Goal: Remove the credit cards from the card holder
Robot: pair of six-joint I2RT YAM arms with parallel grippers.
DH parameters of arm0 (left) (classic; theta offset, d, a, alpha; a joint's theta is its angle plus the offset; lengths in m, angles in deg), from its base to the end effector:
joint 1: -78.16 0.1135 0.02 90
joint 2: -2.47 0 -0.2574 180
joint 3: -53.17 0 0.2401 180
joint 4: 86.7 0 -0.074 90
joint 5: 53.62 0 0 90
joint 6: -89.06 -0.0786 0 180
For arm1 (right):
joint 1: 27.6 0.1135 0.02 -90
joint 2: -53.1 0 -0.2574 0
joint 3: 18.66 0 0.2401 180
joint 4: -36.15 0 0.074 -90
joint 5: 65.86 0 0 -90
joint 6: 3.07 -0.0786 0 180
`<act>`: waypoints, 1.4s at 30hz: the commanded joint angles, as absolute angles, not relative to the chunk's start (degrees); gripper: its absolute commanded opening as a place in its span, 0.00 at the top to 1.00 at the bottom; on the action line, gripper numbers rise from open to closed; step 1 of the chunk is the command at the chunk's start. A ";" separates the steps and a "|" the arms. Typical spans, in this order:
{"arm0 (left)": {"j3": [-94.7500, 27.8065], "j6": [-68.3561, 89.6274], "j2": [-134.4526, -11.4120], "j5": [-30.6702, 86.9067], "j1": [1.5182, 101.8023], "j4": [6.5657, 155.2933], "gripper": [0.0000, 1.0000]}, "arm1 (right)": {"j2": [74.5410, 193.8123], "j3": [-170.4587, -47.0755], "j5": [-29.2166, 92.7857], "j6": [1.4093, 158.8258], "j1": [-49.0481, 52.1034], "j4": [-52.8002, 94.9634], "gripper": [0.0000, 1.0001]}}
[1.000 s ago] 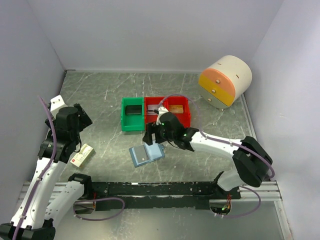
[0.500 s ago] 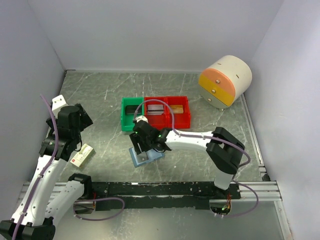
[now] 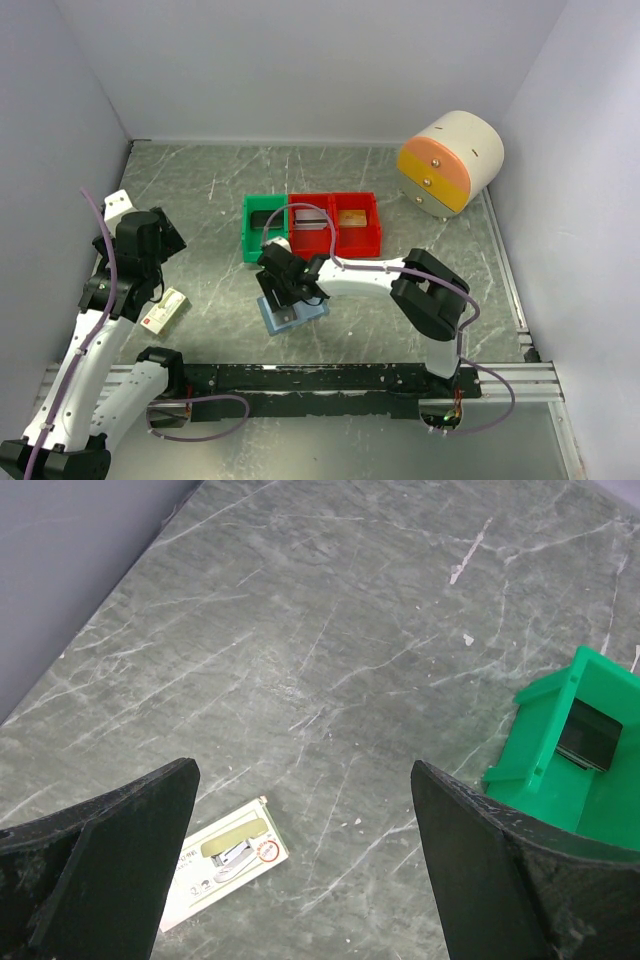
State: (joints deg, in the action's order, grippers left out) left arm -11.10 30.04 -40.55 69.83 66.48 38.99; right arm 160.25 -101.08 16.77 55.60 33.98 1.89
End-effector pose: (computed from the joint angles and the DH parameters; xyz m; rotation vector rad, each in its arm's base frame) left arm 0.1778 0.0075 0.3000 -0.6634 1.9370 0.1670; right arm 0.1956 0.3402 0.1288 -0.6451 2.5681 0.4149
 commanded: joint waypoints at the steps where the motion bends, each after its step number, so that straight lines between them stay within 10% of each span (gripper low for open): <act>1: -11.11 29.80 -40.50 70.81 67.00 38.97 0.00 | 161.29 -102.96 16.97 55.43 34.28 0.12 0.37; 27: -10.86 29.26 -41.11 69.85 67.00 39.44 0.00 | 166.75 -107.72 15.28 55.56 35.71 -3.21 0.46; 33: -10.52 29.37 -41.63 65.73 67.00 39.80 0.01 | 164.56 -105.46 14.50 55.64 35.25 -0.67 0.66; 42: -1.44 37.23 -40.89 27.23 66.79 46.77 0.11 | 160.16 -96.77 22.52 55.55 30.85 9.33 0.98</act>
State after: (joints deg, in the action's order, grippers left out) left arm -6.51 32.14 -41.84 47.45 66.56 41.79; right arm 161.08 -100.66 18.08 55.67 32.78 5.75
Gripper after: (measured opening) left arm 0.897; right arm 0.074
